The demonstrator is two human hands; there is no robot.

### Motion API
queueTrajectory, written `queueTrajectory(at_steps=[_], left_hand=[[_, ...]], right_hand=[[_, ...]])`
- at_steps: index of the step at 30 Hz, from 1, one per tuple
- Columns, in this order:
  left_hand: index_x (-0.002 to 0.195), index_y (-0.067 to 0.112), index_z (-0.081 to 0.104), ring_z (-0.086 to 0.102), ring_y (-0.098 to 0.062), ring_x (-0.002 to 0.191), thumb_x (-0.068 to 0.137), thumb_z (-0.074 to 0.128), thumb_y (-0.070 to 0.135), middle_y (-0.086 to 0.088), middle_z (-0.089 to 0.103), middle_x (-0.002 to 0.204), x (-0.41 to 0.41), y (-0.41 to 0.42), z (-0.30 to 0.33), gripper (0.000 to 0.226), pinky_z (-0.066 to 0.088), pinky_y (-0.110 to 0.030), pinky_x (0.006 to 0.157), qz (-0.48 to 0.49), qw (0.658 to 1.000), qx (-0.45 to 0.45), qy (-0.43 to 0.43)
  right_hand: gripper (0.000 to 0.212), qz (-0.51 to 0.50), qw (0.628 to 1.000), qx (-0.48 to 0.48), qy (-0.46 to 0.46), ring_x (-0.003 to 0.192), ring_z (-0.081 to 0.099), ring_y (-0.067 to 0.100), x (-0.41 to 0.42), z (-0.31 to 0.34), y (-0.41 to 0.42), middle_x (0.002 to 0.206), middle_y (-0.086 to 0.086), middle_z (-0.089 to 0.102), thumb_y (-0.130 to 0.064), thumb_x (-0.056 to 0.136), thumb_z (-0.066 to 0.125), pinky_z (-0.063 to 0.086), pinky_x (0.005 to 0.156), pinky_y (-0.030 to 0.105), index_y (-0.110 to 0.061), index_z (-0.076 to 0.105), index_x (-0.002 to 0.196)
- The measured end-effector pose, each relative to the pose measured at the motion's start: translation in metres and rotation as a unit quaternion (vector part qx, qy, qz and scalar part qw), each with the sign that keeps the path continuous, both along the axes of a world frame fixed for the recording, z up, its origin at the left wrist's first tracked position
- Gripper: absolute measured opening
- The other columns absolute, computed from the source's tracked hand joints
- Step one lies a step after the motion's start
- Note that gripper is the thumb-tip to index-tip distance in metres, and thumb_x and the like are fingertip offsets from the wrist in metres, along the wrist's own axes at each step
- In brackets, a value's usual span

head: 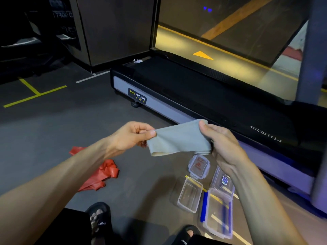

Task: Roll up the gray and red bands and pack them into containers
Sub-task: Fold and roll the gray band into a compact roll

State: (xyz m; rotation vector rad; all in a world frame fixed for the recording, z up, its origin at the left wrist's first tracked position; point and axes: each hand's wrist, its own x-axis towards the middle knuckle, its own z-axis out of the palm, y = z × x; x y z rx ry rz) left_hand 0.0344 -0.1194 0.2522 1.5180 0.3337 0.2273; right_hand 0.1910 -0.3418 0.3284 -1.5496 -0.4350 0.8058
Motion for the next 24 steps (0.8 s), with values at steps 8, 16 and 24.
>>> queueTrajectory(at_steps=[8, 16, 24], left_hand=[[0.098, 0.014, 0.078, 0.068, -0.023, 0.096, 0.097, 0.06, 0.029, -0.01, 0.072, 0.103, 0.0, -0.006, 0.01, 0.023, 0.059, -0.036, 0.086, 0.015, 0.982, -0.186, 0.021], [0.118, -0.003, 0.07, 0.067, -0.026, 0.097, 0.105, 0.055, 0.021, -0.017, 0.07, 0.109, 0.013, -0.017, 0.018, 0.031, 0.061, -0.038, 0.082, 0.177, 0.96, -0.212, 0.036], [0.084, 0.011, 0.071, 0.064, -0.014, 0.062, 0.106, 0.056, 0.024, 0.001, 0.071, 0.069, 0.024, -0.027, 0.017, 0.029, 0.051, -0.028, 0.062, 0.233, 0.969, -0.076, 0.041]], right_hand=[[0.042, 0.013, 1.0, 0.007, 0.022, 0.101, 0.072, 0.026, -0.003, 0.004, -0.004, 0.112, 0.018, 0.076, -0.034, 0.098, 0.06, 0.061, 0.08, 0.037, 0.0, 0.07, 0.121], [0.048, 0.059, 0.991, 0.079, 0.095, 0.119, 0.067, 0.033, -0.027, 0.01, 0.003, 0.129, 0.024, 0.068, -0.028, 0.094, 0.058, 0.054, 0.099, 0.053, 0.003, 0.063, 0.131], [0.055, 0.084, 0.975, 0.119, 0.168, 0.124, 0.065, 0.033, -0.05, 0.017, 0.015, 0.128, 0.016, 0.071, -0.038, 0.094, 0.05, 0.043, 0.109, 0.057, -0.001, 0.06, 0.134]])
